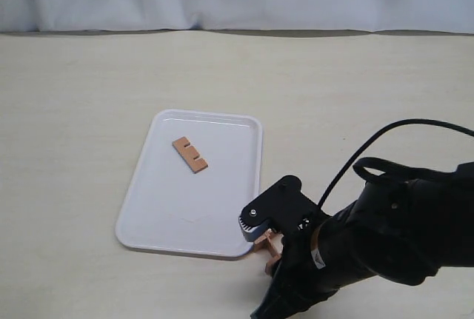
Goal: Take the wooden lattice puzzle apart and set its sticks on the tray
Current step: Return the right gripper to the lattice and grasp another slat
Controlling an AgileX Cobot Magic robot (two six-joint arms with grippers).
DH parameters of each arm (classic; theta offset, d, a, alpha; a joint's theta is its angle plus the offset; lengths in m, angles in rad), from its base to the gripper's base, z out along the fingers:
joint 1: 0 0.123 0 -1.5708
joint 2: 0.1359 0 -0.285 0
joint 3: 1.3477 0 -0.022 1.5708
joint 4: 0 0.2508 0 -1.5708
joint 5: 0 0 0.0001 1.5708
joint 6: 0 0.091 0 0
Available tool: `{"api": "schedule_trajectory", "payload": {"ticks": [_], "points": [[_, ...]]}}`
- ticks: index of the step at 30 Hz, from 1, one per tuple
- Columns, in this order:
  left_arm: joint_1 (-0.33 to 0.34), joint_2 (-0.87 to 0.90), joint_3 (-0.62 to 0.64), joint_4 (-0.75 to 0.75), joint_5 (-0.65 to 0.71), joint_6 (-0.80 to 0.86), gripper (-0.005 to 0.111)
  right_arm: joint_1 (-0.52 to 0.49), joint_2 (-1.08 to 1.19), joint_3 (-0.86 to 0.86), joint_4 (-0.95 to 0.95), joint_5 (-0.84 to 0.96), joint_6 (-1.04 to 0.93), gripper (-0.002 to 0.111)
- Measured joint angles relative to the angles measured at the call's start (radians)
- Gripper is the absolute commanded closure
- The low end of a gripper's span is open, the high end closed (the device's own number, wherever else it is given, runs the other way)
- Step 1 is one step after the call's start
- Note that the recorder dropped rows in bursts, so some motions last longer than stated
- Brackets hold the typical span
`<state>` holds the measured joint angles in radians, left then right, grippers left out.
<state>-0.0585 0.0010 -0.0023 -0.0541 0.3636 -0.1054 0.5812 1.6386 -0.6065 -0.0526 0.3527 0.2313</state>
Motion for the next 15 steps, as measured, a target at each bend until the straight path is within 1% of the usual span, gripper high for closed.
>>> {"api": "schedule_trajectory", "payload": {"ticks": [9, 10, 11, 12, 13, 14, 15], "points": [[0.000, 0.000, 0.000, 0.000, 0.000, 0.000, 0.107, 0.000, 0.004, 0.000, -0.006, -0.029, 0.002, 0.077], [0.000, 0.000, 0.000, 0.000, 0.000, 0.000, 0.107, -0.013, 0.004, 0.000, -0.008, -0.029, 0.006, 0.078], [0.000, 0.000, 0.000, 0.000, 0.000, 0.000, 0.107, -0.030, 0.004, 0.000, -0.008, -0.029, 0.010, 0.080], [0.000, 0.000, 0.000, 0.000, 0.000, 0.000, 0.107, -0.037, 0.004, 0.000, -0.008, -0.029, 0.013, 0.088], [0.000, 0.000, 0.000, 0.000, 0.000, 0.000, 0.107, -0.043, 0.006, 0.000, -0.008, -0.030, 0.015, 0.092], [0.000, 0.000, 0.000, 0.000, 0.000, 0.000, 0.107, -0.042, 0.008, 0.000, -0.008, -0.030, 0.015, 0.102], [0.000, 0.000, 0.000, 0.000, 0.000, 0.000, 0.107, -0.042, 0.010, 0.000, -0.012, -0.036, 0.015, 0.104]]}}
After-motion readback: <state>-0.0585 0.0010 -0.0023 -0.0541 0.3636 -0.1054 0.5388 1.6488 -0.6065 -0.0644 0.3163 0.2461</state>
